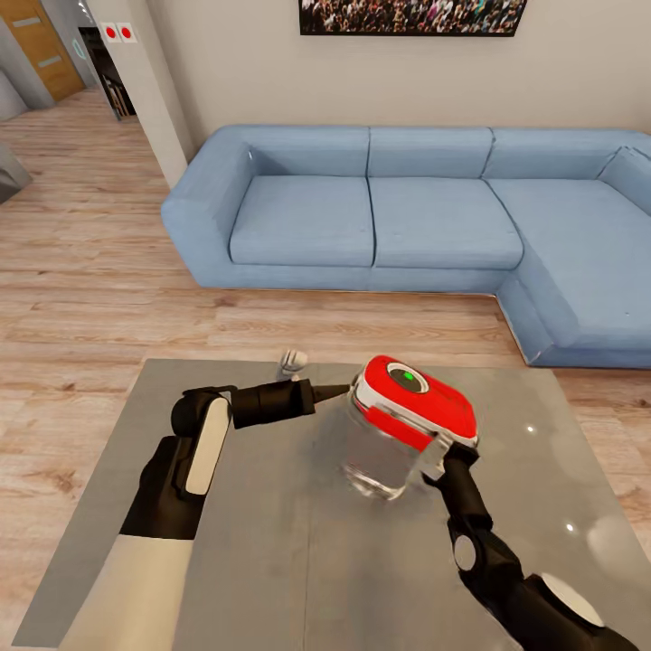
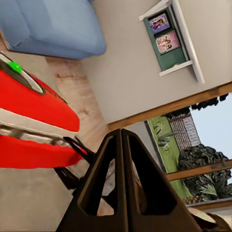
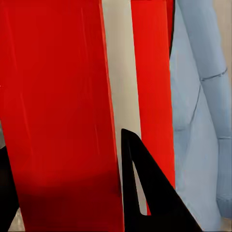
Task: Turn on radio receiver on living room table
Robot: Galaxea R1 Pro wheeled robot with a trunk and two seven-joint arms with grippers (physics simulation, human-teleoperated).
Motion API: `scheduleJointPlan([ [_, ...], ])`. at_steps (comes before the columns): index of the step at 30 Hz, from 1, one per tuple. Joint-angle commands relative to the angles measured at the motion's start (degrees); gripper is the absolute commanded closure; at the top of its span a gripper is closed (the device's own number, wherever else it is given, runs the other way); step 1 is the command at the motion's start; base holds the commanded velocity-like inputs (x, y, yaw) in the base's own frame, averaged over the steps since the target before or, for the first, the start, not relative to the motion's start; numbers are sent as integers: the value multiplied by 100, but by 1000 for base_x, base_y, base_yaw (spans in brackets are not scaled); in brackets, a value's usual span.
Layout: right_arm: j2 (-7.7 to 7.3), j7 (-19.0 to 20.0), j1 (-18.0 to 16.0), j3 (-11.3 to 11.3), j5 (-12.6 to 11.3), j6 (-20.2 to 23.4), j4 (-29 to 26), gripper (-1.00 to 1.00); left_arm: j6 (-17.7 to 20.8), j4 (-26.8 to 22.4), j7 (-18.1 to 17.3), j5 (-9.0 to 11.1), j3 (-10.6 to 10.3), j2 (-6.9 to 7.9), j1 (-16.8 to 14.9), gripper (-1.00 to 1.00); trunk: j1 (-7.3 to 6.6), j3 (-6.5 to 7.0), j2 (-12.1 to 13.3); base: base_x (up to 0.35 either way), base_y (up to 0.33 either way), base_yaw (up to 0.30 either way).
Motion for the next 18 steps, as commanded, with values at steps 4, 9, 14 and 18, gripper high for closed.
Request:
scheduleJointPlan([
  [4,-106,1000,-1,-1027,109,106,-455,100,0,30,1,-72,0,2,0,100,-1,0,-1,0,0,0],
  [9,-147,1487,-6,-1621,118,132,-605,100,-6,224,6,-111,0,2,0,100,-1,0,-1,0,0,0],
  [14,-158,2040,20,-2175,119,136,-634,100,-27,409,17,-194,0,2,0,100,-1,0,-1,0,0,0],
  [18,-159,2901,-33,-2766,118,139,-655,100,-35,473,22,-319,2,-2,0,100,-1,0,-1,0,0,0],
])
